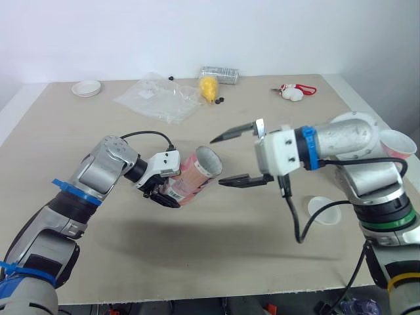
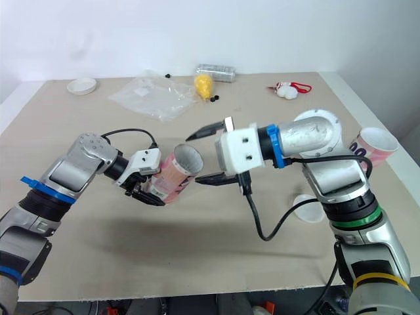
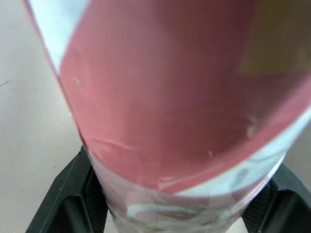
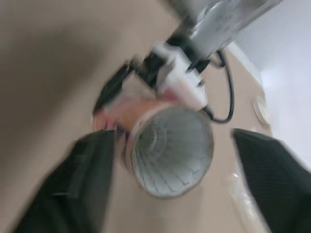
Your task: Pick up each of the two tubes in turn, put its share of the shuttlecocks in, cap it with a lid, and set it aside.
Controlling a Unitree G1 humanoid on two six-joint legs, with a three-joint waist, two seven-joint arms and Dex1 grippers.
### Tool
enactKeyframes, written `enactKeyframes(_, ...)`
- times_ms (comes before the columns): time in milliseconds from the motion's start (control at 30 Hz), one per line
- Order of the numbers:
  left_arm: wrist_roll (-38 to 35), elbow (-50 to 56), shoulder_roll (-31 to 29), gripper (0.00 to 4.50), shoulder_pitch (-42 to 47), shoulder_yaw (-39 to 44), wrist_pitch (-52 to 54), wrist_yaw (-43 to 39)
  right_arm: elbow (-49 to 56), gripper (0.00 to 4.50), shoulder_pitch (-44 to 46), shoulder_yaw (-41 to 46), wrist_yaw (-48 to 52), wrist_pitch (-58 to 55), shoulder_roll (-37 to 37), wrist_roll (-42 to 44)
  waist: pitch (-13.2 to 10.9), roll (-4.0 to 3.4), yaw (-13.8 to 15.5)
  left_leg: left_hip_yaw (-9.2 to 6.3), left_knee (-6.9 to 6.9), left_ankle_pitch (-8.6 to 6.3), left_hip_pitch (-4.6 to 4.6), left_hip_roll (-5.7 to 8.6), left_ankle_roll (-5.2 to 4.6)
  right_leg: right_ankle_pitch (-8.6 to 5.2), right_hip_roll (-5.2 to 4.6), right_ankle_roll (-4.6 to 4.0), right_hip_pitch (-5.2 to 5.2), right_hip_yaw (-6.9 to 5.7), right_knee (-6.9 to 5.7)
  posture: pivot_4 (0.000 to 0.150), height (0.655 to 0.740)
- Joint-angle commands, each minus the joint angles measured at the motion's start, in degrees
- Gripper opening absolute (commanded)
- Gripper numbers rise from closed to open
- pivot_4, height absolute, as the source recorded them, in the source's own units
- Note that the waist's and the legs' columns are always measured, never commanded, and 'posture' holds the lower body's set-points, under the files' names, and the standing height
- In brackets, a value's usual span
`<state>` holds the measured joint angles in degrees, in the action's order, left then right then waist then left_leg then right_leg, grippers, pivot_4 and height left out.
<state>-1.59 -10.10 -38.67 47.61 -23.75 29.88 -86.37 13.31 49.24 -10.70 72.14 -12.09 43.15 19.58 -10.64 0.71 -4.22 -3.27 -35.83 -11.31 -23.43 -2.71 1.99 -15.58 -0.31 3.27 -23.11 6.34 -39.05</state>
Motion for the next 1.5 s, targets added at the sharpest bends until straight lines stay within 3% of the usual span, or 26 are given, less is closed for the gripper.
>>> enactKeyframes(33,0.7,-0.8,0.1,2.91,0.6,-2.1,-0.4,-1.3,-5.3,3.67,6.5,4.3,0.4,-6.4,0.8,3.6,0.0,-0.01,0.0,0.0,0.0,0.0,0.01,0.0,0.0,0.0,0.0,0.01,0.0,0.0,-0.01,0.15,0.74)
enactKeyframes(100,1.0,-1.2,0.1,2.91,1.6,-2.6,-0.6,-2.1,-8.3,2.85,8.7,2.3,3.3,-6.0,1.5,2.1,0.0,0.0,0.0,0.01,-0.01,0.0,0.02,0.0,0.0,0.01,0.01,0.05,-0.01,-0.01,-0.01,0.15,0.74)
enactKeyframes(133,1.0,-1.4,0.1,2.91,2.0,-2.8,-0.6,-2.4,-9.1,2.19,9.3,1.0,4.4,-5.4,1.5,1.0,0.0,0.0,0.0,0.01,-0.01,0.0,0.02,0.0,0.0,0.01,0.01,0.05,-0.01,-0.02,-0.01,0.15,0.74)
enactKeyframes(167,1.0,-1.6,0.1,2.91,2.3,-2.9,-0.6,-2.6,-9.6,1.95,9.7,0.3,4.9,-5.0,1.4,0.3,0.0,0.0,0.0,0.0,0.01,0.0,0.02,-0.01,0.0,-0.01,0.02,0.06,-0.01,-0.02,0.0,0.15,0.74)
enactKeyframes(200,1.1,-1.8,0.0,2.91,2.8,-3.1,-0.4,-2.9,-9.6,1.34,9.8,-1.0,5.8,-5.0,0.8,-0.1,0.0,0.0,0.0,0.01,0.02,-0.01,0.01,-0.01,-0.01,-0.04,0.02,0.07,-0.03,-0.02,0.0,0.15,0.74)
enactKeyframes(333,1.2,-2.5,0.0,2.91,4.0,-3.4,-0.2,-4.0,-11.0,0.01,10.6,-5.9,7.8,-2.7,-2.2,-3.6,0.0,-0.02,-0.1,0.0,0.06,-0.02,-0.1,-0.01,-0.04,-0.07,0.04,0.02,-0.15,-0.01,-0.01,0.15,0.74)
enactKeyframes(633,1.3,-2.9,0.6,2.91,4.9,-3.8,-0.4,-4.5,-23.3,0.01,14.8,-14.8,9.6,10.5,-12.2,-14.4,0.0,-0.04,-0.2,-0.02,0.01,-0.02,-0.23,-0.01,-0.04,-0.04,0.03,-0.04,-0.24,-0.05,-0.02,0.15,0.74)
enactKeyframes(1000,1.3,-2.5,1.3,2.91,4.8,-3.5,-0.3,-4.3,-33.4,0.01,15.2,-21.6,14.2,18.0,-20.2,-21.2,0.0,-0.03,-0.2,-0.11,0.0,-0.02,-0.19,-0.01,-0.03,0.13,0.03,-0.32,-0.18,-0.16,-0.06,0.15,0.74)
enactKeyframes(1500,0.9,-1.3,1.5,2.91,3.4,-3.3,0.2,-3.1,-48.6,0.01,19.6,-22.7,16.6,26.0,-28.5,-27.7,0.0,-0.04,-1.4,-0.13,0.0,0.05,0.5,-0.3,-0.08,0.11,0.43,-0.26,0.2,-0.1,-0.36,0.15,0.74)
